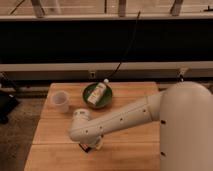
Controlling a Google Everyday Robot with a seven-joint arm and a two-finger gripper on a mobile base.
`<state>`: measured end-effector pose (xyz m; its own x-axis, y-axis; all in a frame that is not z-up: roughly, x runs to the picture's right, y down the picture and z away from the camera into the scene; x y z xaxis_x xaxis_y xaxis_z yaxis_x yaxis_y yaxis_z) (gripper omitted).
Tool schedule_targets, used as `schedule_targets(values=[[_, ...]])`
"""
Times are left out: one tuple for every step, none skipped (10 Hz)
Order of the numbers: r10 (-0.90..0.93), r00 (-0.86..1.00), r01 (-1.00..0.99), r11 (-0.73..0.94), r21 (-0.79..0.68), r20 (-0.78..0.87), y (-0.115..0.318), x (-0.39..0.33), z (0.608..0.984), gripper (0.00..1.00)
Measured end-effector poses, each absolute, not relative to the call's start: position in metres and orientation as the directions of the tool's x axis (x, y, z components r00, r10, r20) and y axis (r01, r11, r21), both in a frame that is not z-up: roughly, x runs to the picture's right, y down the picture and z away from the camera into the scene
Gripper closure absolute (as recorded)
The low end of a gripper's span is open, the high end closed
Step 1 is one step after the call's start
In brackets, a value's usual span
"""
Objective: Push the eraser across the table
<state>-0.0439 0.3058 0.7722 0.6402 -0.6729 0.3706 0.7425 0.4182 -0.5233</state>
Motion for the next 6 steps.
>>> schedule_targets(values=[[-0.671,0.642,0.741,0.420,-0.524,0.371,0.306,-0.044,0.772,0.97],[-0.672,0.641,0.742,0.419,-0.524,0.371,0.305,-0.043,0.772,0.97],[-0.672,0.641,0.742,0.419,-0.524,0.371,0.305,-0.044,0.772,0.97],[-0.680,0.631,0.749,0.409,-0.522,0.372,0.305,-0.048,0.773,0.97],[-0.689,0.619,0.758,0.400,-0.516,0.375,0.304,-0.056,0.775,0.97],[-0.688,0.622,0.756,0.401,-0.517,0.375,0.304,-0.054,0.774,0.97]])
